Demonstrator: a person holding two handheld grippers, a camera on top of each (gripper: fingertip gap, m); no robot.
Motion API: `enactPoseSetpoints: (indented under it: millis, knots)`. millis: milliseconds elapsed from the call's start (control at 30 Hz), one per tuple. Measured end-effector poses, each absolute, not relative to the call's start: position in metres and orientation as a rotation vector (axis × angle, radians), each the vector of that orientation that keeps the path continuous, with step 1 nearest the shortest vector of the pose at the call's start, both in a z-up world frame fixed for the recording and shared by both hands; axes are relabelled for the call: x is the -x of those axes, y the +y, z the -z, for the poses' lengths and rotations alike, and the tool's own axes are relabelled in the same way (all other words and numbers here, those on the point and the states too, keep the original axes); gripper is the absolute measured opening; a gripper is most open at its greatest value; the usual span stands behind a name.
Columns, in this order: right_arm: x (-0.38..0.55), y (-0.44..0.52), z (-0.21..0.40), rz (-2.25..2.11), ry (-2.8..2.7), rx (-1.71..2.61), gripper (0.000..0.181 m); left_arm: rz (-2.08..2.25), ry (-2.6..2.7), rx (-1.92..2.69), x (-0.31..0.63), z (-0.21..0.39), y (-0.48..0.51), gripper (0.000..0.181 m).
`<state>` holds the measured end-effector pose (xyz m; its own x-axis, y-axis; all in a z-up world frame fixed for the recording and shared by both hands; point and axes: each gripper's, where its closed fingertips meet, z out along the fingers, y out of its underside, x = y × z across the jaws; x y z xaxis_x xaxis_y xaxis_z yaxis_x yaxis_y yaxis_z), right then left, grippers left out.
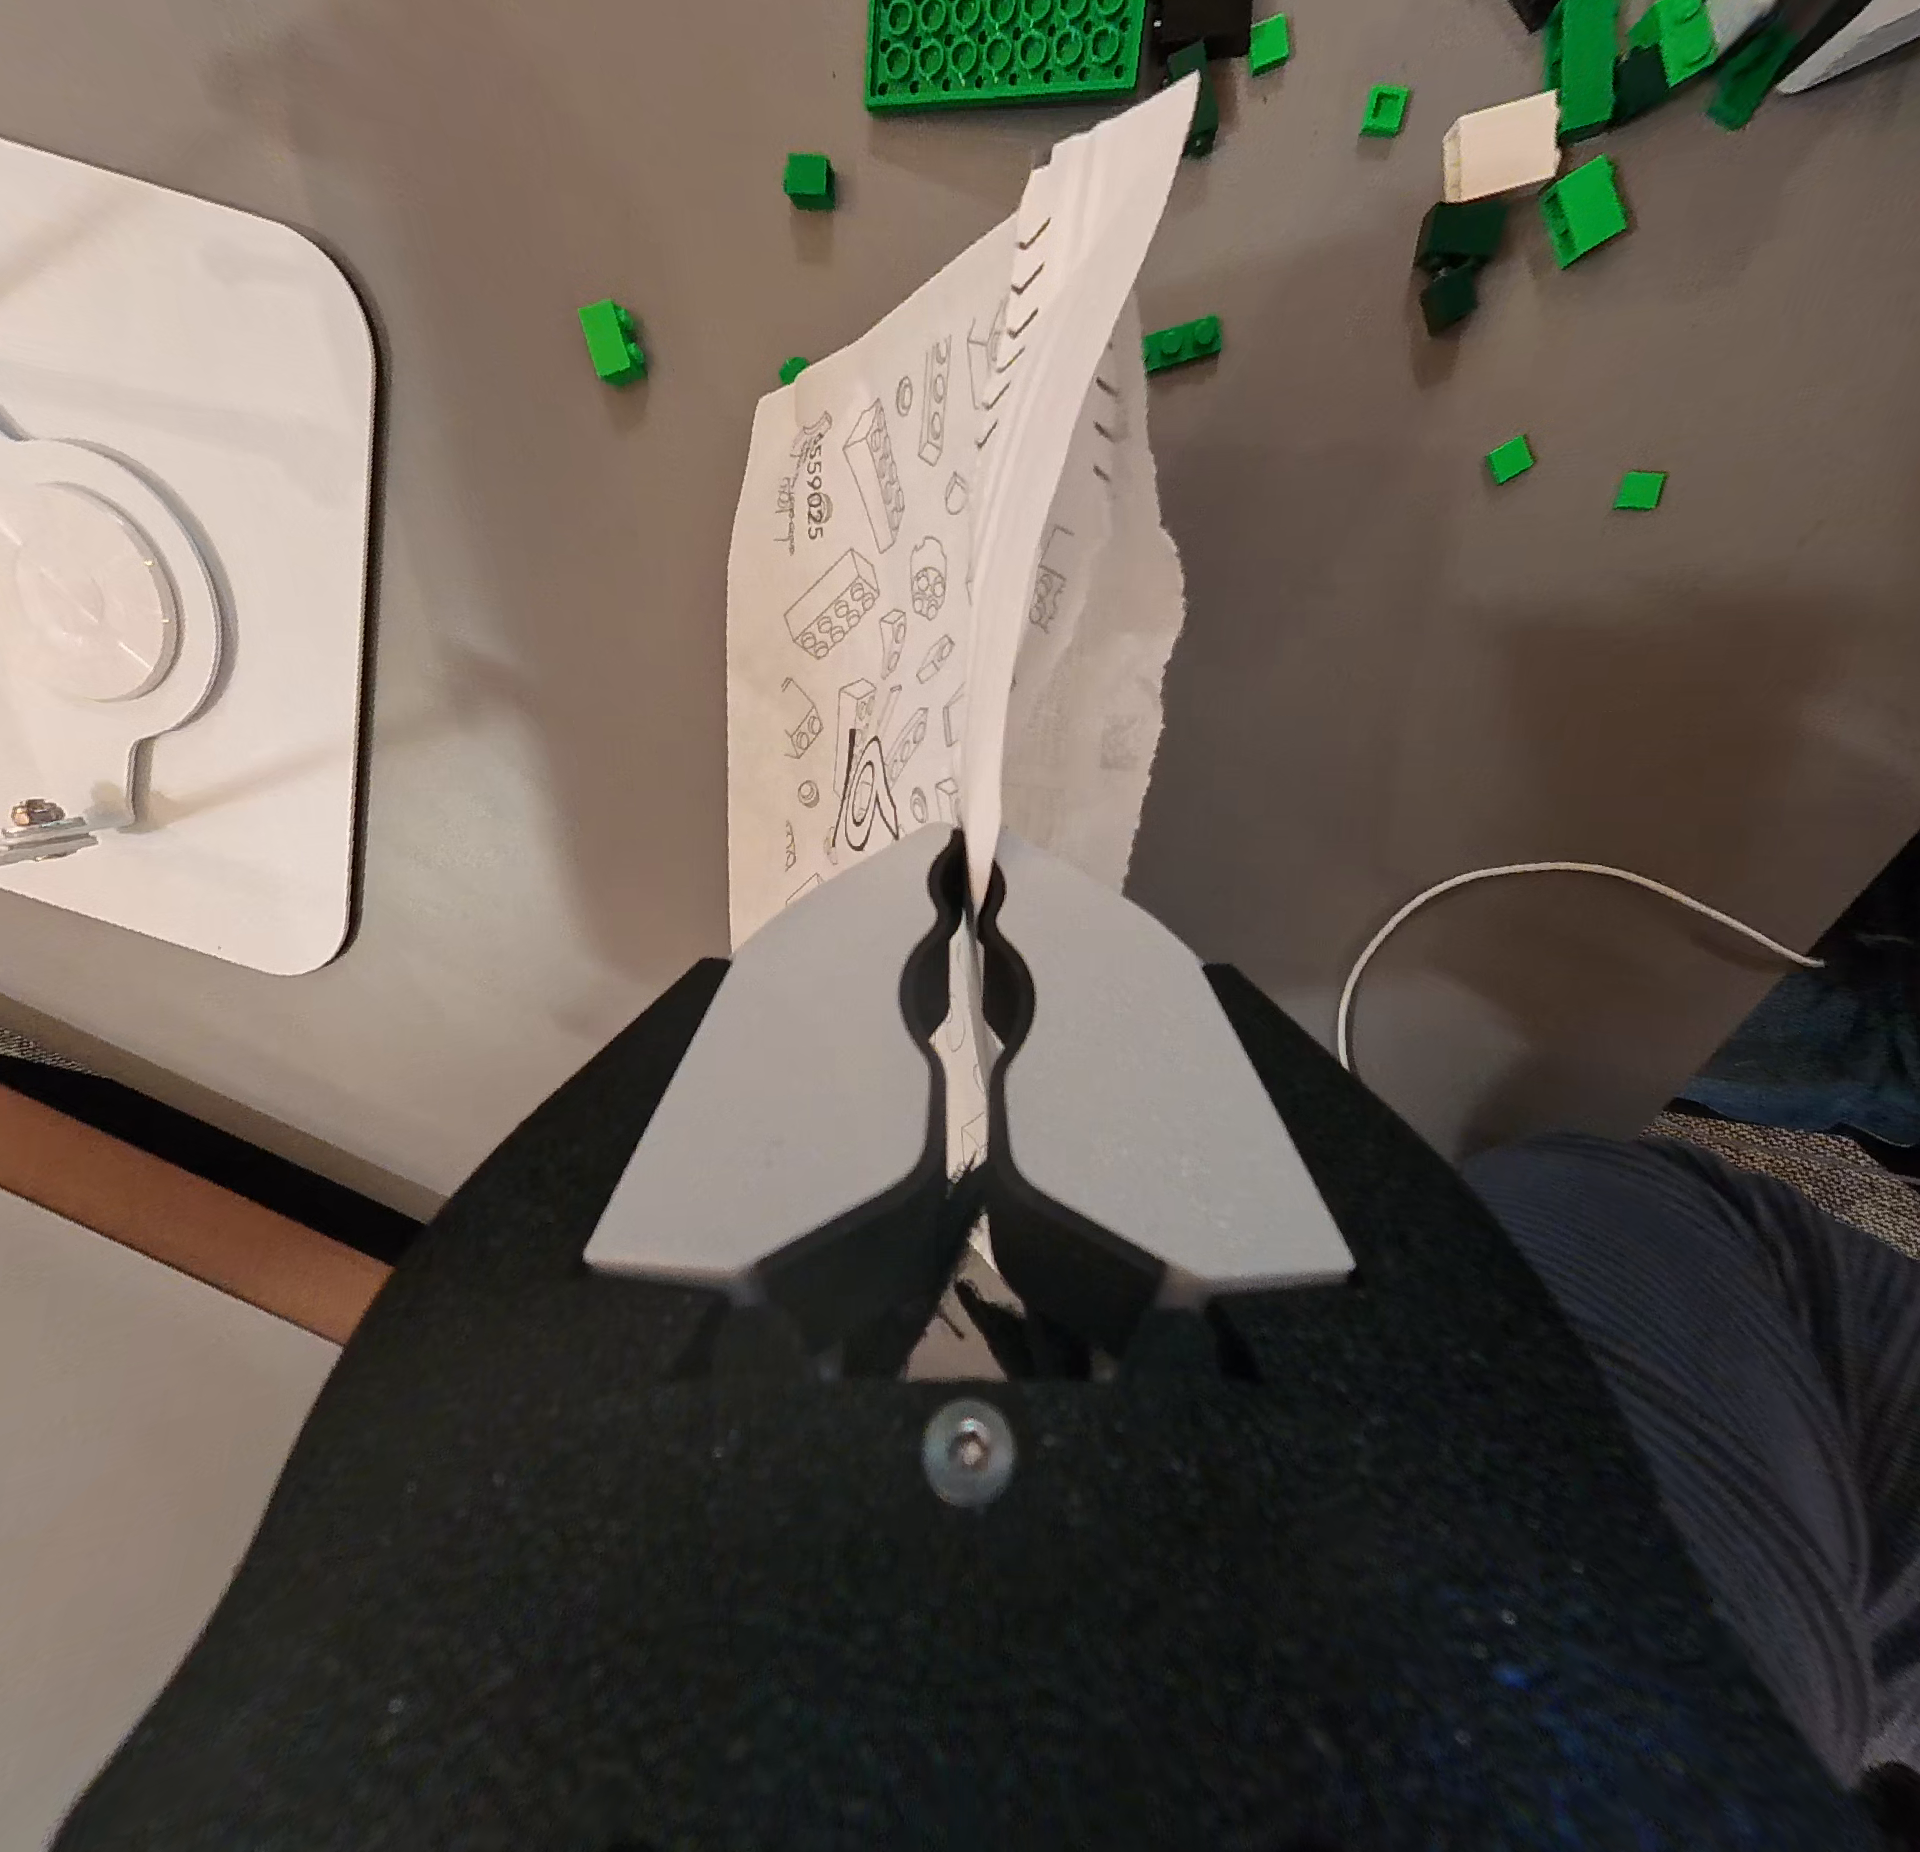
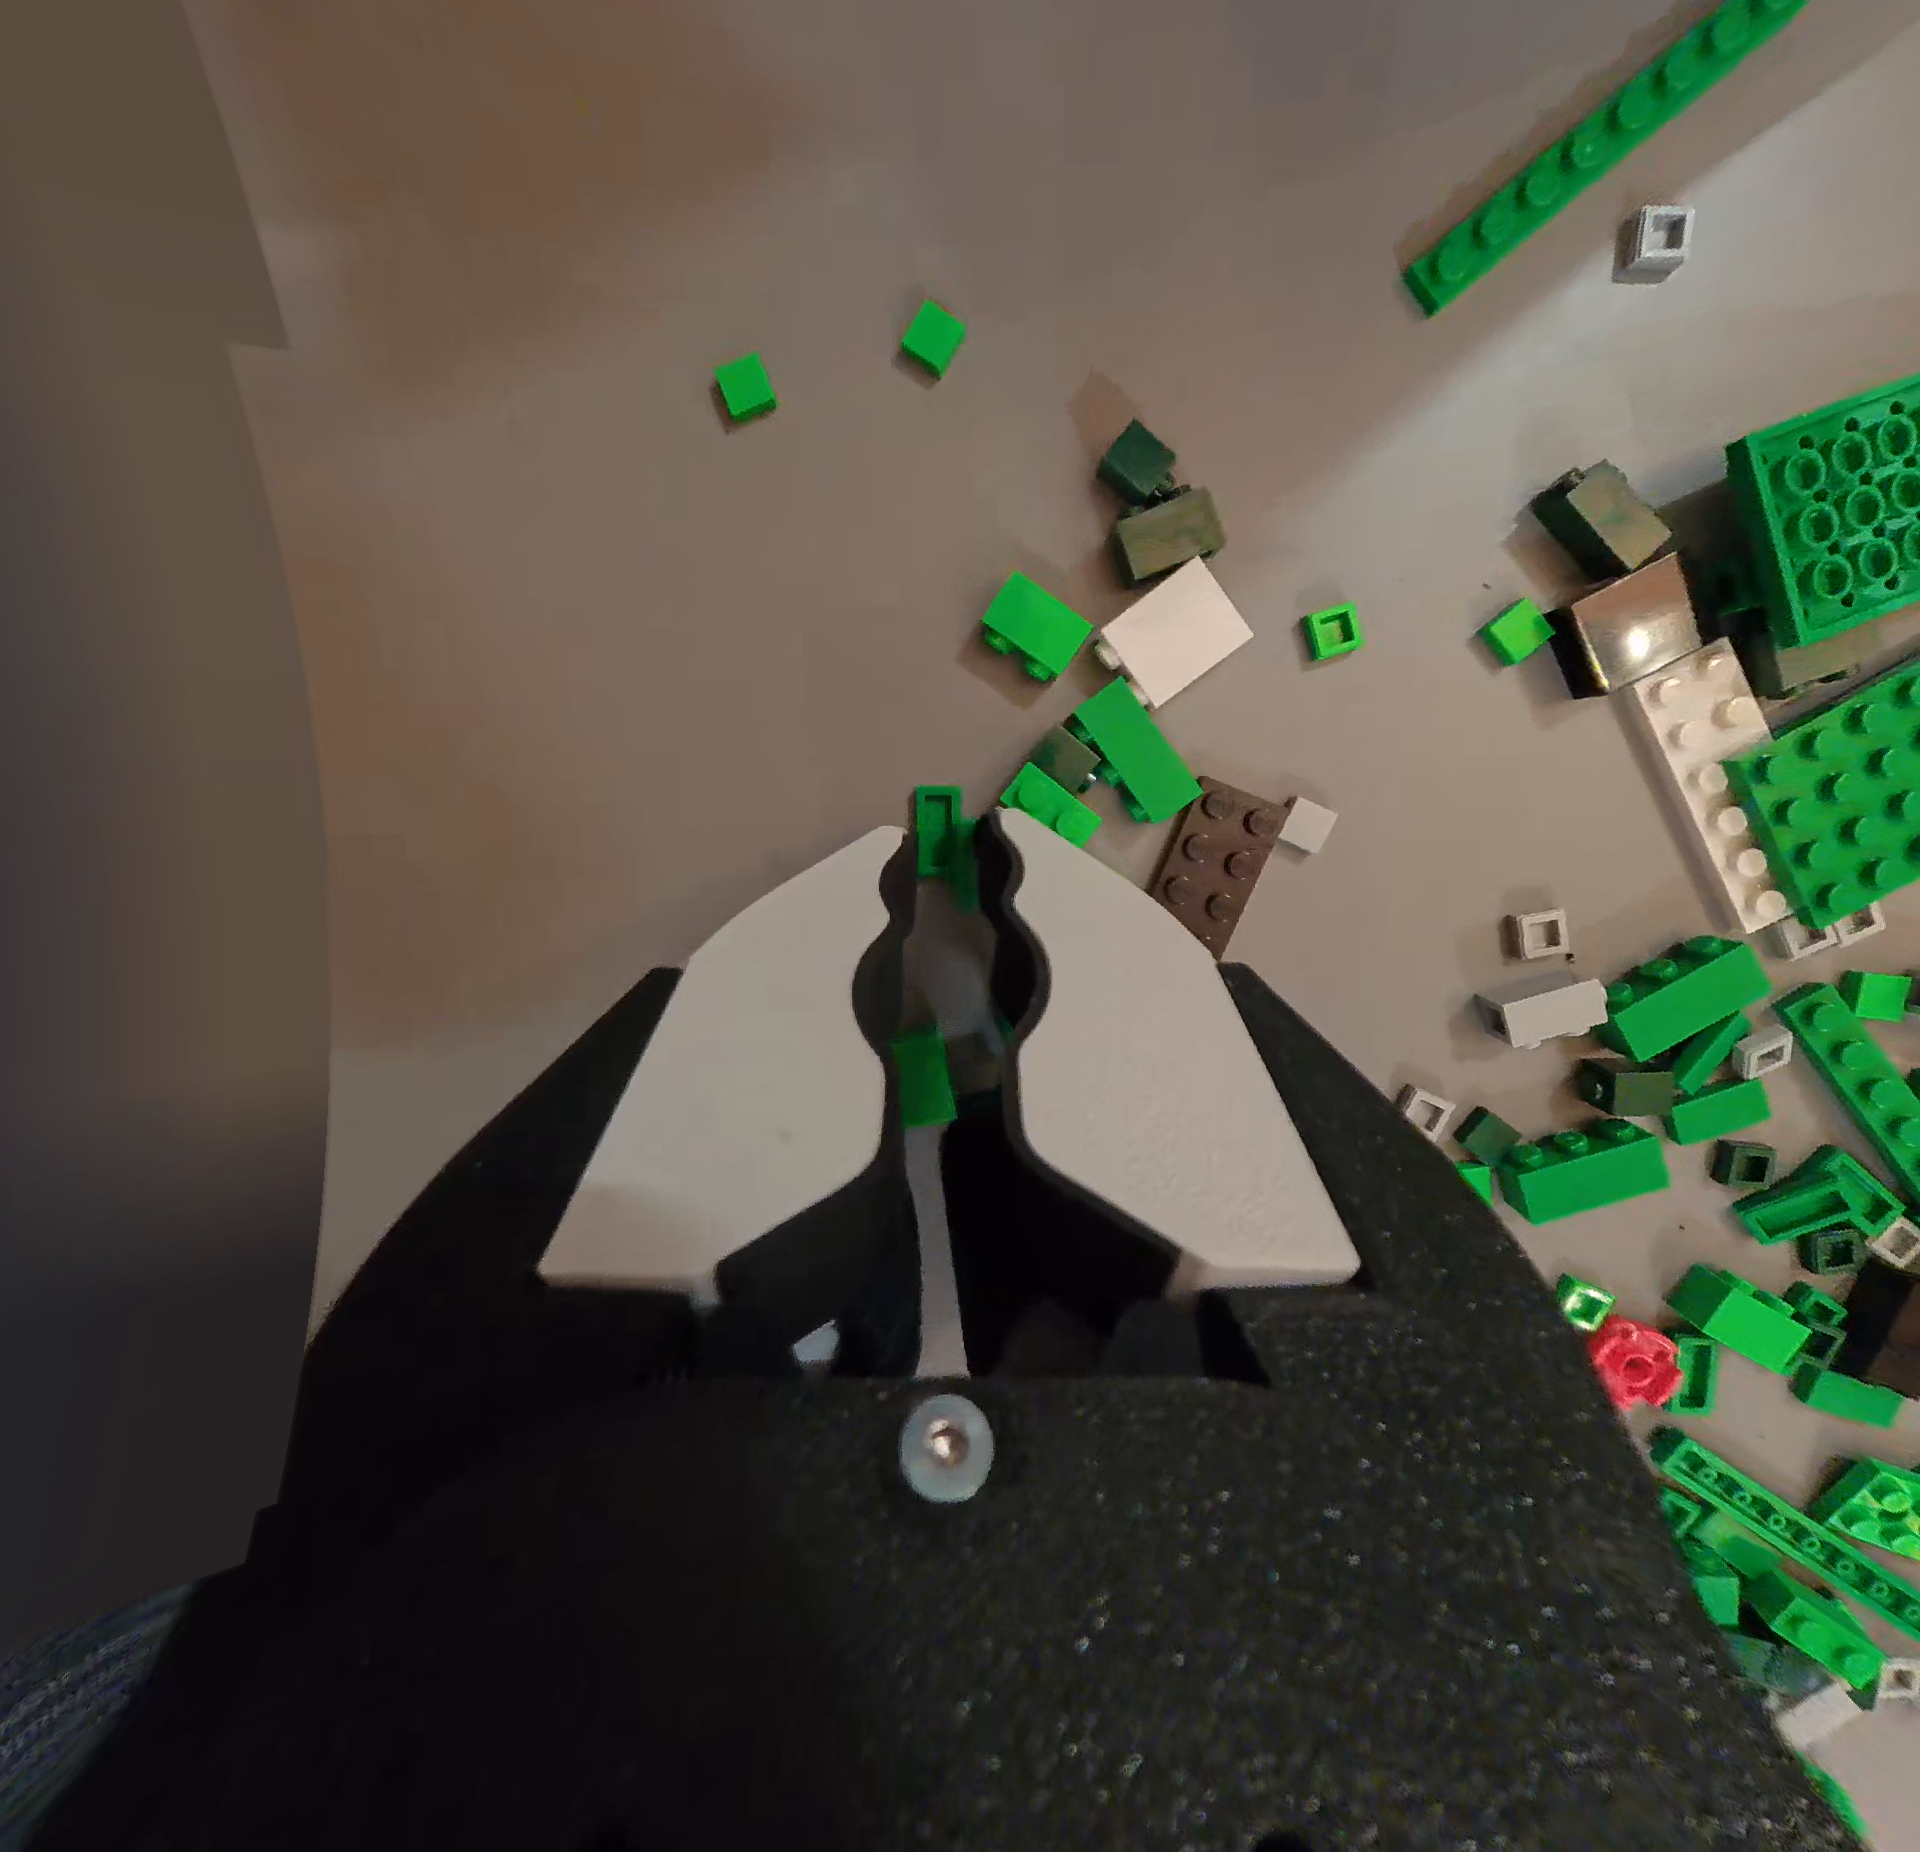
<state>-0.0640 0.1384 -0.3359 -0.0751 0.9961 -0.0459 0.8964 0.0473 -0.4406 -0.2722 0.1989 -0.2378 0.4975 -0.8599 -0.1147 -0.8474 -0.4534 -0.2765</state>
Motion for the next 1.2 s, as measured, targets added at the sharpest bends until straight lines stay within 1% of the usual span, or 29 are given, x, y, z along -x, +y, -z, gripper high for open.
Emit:
enactPoseSetpoints:
  millis: [300, 433, 633, 733, 867, 1033, 1200]
  knots:
    - [0.063, 0.139, 0.335, -0.433, -2.114, 1.845, 0.011, 0.057, 1.451, 2.446, 0.27, 0.238, 0.199, 0.0]
    - [0.066, 0.141, 0.324, -0.455, -2.074, 1.811, 0.011, 0.061, 1.458, 2.437, 0.269, 0.238, 0.198, 0.0]
    - [0.1, 0.146, 0.27, -0.472, -2.004, 1.617, 0.011, 0.089, 1.512, 2.412, 0.26, 0.24, 0.197, 0.0]
    - [0.139, 0.154, 0.235, -0.458, -1.988, 1.479, 0.011, 0.091, 1.542, 2.4, 0.255, 0.241, 0.197, 0.0]
    - [0.191, 0.162, 0.207, -0.451, -1.953, 1.321, 0.011, 0.073, 1.539, 2.394, 0.254, 0.24, 0.199, 0.0]
    - [0.224, 0.18, 0.21, -0.333, -1.916, 1.263, 0.011, 0.048, 1.52, 2.374, 0.255, 0.236, 0.201, 0.0]
    - [0.231, 0.194, 0.223, -0.23, -1.899, 1.281, 0.011, 0.04, 1.506, 2.349, 0.254, 0.231, 0.202, 0.0]
